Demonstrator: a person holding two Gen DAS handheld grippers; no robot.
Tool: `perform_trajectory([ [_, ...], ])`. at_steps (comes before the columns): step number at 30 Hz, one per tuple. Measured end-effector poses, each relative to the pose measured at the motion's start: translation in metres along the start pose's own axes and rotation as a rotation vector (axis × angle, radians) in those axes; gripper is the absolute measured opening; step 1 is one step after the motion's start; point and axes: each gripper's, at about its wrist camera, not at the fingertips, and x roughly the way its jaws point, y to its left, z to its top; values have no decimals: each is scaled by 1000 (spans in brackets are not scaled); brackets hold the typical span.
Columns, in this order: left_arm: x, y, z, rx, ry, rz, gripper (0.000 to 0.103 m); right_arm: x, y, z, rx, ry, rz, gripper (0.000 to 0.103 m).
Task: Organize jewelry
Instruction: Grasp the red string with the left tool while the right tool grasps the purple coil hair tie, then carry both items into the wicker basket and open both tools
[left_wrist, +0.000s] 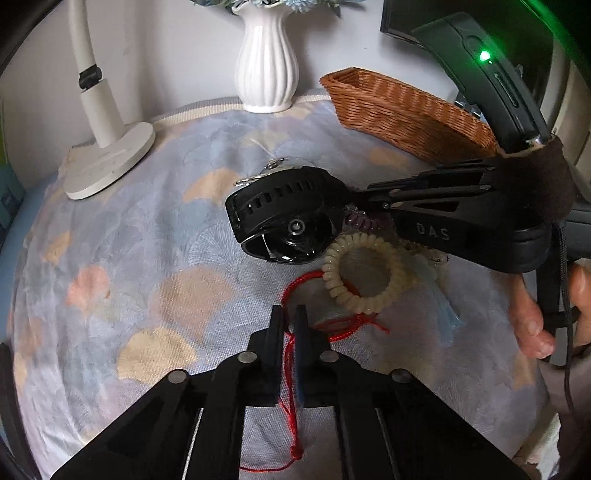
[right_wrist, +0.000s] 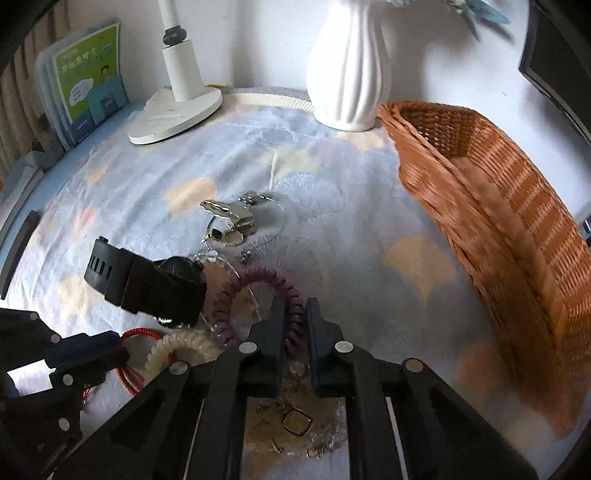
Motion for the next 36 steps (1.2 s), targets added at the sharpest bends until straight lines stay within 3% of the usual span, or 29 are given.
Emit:
perform_trajectory([
  [11,-73,27,-8,-67,-135,-135,2,-71,-15,-22,121,-98,23,13],
  [16,-103,25,-1,-48,-197,-180,2,-106,-11,-29,126,-149,9,13],
  [18,-110,18,8,-10,-222,-160,2,-117,-12,-30,125,-163,-5,13],
  [24,-140,-9,69,105,-293,-212,2,-156,-50,-30,171,-214,-118,13],
  [29,-158,-45,145,179,-358,-310,2,-170,-125,-33,335,-210,-211,13],
  [32,-145,-70,190,196,-363,-361,2,-162,-164,-36,417,-193,-226,13],
  [36,-87,-103,243,164,-275,-431,2,-144,-193,-38,454,-159,-248,13],
])
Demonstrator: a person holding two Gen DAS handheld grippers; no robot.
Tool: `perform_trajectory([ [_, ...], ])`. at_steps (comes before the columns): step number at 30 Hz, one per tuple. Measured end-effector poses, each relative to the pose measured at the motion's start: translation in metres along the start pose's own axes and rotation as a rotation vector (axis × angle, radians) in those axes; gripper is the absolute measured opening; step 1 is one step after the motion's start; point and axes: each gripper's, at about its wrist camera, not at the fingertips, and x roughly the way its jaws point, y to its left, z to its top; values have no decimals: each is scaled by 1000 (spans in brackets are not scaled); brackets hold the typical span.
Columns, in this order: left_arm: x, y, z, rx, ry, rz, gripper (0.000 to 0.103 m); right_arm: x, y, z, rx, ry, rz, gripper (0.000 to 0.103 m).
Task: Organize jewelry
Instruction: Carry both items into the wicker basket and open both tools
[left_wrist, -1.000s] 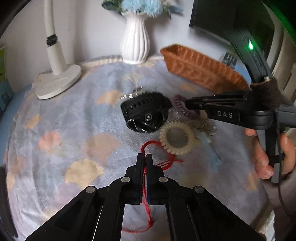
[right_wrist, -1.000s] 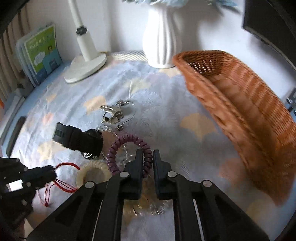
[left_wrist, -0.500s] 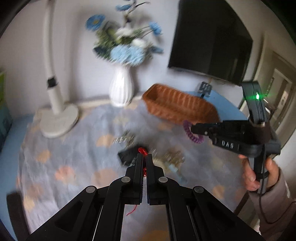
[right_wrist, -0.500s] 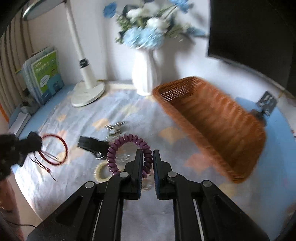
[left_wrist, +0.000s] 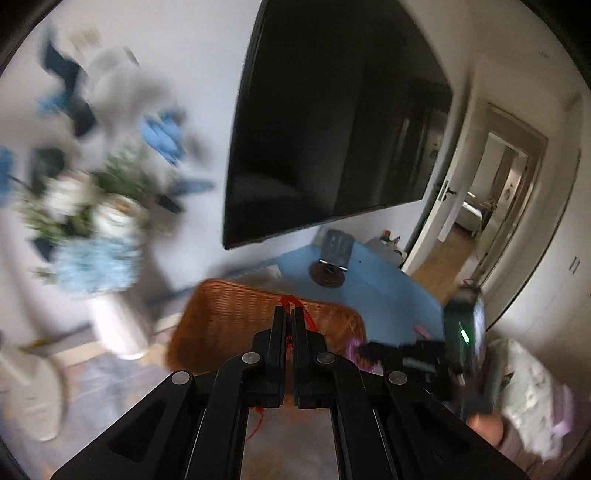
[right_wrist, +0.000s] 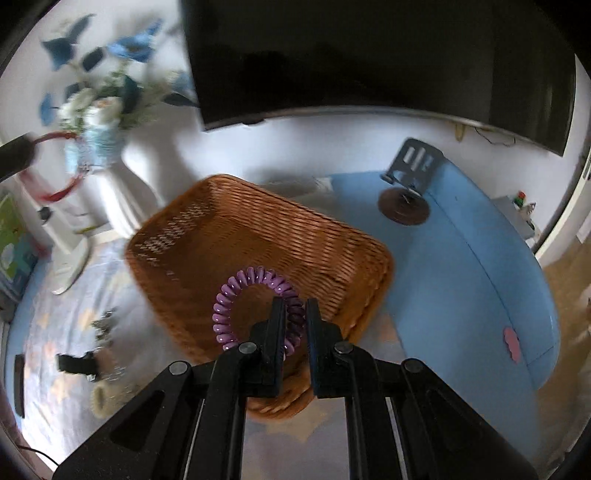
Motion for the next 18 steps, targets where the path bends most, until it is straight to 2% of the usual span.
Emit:
perform_trajectory([
  [1,30,4,4,-18,34,-14,2,8,-4,1,6,13,1,13],
  [4,95,19,-2,-51,118,11,2,30,-5,4,7,51,2,13],
  [8,153,43,-30,-138,259,13,2,54,-5,6,-6,106,0,13],
  [13,177,46,-47,-128,334,40,2,77,7,9,-40,156,1,13],
  [18,184,46,-52,-104,372,87,4,95,15,11,-47,201,6,13],
])
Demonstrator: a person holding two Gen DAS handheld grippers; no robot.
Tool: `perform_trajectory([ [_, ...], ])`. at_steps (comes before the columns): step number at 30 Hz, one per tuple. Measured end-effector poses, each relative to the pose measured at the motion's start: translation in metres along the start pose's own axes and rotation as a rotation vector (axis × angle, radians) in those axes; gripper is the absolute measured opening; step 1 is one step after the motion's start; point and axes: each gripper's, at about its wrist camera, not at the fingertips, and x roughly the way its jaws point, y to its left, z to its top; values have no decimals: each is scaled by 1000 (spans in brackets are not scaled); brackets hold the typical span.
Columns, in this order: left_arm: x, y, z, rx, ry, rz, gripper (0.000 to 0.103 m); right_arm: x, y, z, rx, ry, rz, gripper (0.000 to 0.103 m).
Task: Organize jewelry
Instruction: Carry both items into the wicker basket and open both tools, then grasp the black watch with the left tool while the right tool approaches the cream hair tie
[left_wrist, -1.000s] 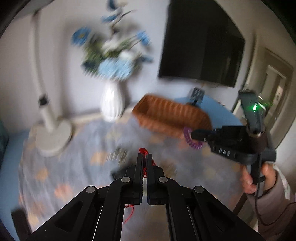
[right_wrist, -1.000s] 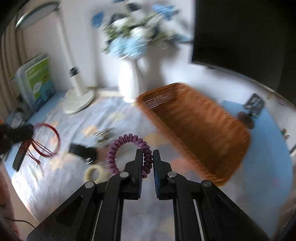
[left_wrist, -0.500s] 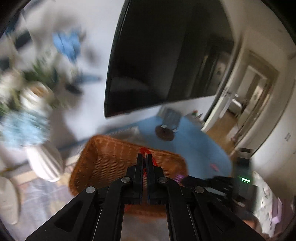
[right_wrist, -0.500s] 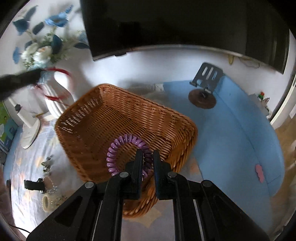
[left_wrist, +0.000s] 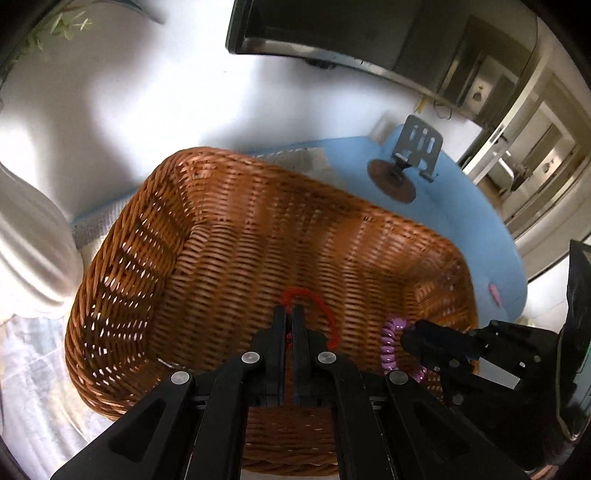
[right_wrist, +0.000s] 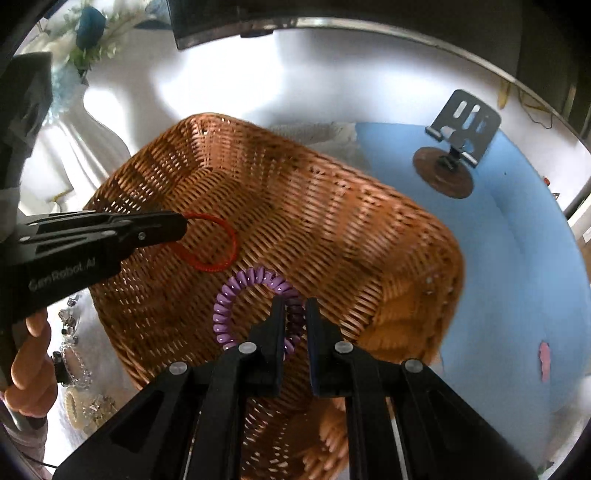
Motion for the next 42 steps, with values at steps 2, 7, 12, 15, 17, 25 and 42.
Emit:
perform_trajectory([
  [2,-3,0,-2,5,3,7,19,1,0,0,6,-4,27,13],
  [7,-34,-1,-13,41,-53,-17,44,-18,-6,-2,46,-54,50,21],
  [12,-83,4,-26,53,-124,-40,50,-48,-6,-11,75,-98,48,29],
  [15,-116,12,-44,49,-165,-38,50,-68,1,-19,66,-123,63,30],
  [17,-140,22,-59,37,-190,-35,51,-85,12,-29,57,-145,75,33],
  [25,-207,66,-130,20,-272,31,51,-128,67,-63,0,-189,147,38],
  [42,-167,111,-195,36,-148,-76,54,-85,169,-143,-115,19,416,37],
])
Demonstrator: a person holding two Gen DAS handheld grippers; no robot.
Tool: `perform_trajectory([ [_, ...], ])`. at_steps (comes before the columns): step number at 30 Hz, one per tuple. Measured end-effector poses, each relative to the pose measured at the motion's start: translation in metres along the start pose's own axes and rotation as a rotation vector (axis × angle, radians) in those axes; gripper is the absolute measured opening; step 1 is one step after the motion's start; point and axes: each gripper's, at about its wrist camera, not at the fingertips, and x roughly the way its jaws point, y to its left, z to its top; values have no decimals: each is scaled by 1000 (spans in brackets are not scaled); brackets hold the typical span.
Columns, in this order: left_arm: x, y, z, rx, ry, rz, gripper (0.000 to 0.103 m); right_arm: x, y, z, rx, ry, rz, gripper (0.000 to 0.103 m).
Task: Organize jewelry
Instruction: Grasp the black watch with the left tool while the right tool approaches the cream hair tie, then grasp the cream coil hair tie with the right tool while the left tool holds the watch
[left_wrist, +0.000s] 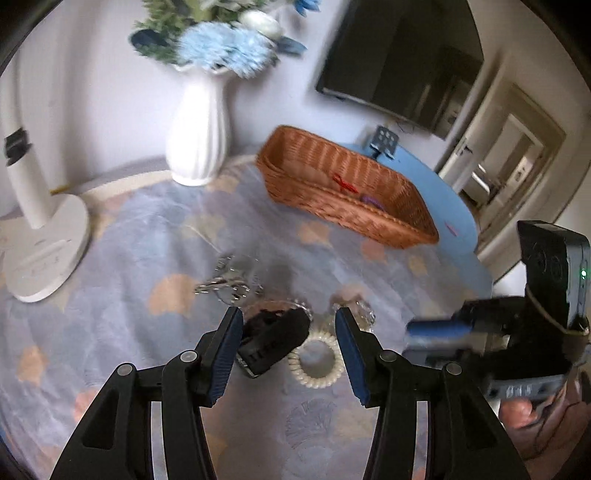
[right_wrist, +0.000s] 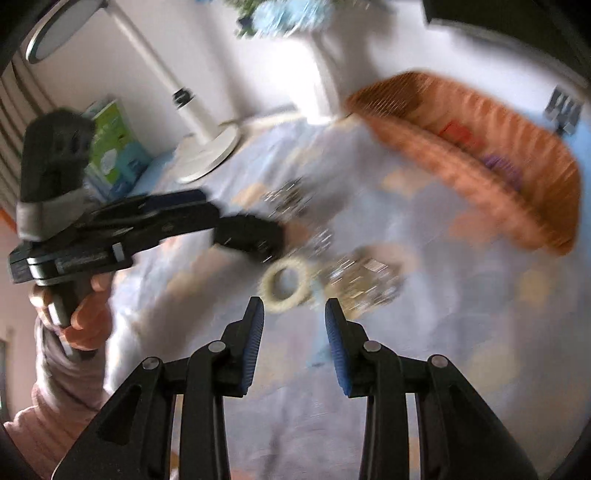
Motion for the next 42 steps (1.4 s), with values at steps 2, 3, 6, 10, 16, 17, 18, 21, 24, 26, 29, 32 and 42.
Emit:
perform_trajectory([
  [2,6,-5,-2,27,19,-3,54,13,3,-7,16,29,58,33],
  [3,9,-7,-2,33,24,-8,54,17,3,-9,19,38,73,31],
  [6,9,-10,-7,50,26,-19,53,35,5,-13,39,69,111,30],
  [10,2,-10,-18,55,46,-83,54,50,2,-13,48,82,73,30],
  [16,12,-13,-56,97,145,-94,54,51,-7,-13,48,73,12,30],
  [17,12,-13,-59,97,145,-71,54,51,-9,-13,54,75,15,31],
  [18,10,-12,-60,97,134,-53,54,50,-11,-13,56,76,18,31],
  [21,-7,-6,-47,81,34,-19,54,48,-11,-14,49,77,14,31],
  [24,-16,6,-23,45,-53,-8,54,51,-6,-13,43,80,17,31],
  [26,-6,14,-8,5,-42,-72,54,53,-5,-13,40,82,17,31],
  [29,23,12,-1,17,51,-106,54,52,-5,-14,37,85,11,31],
  [32,37,-3,-12,82,112,-133,54,49,-9,-13,45,78,8,31],
  [42,20,-38,-99,300,234,-107,54,50,-9,-8,51,62,19,31],
])
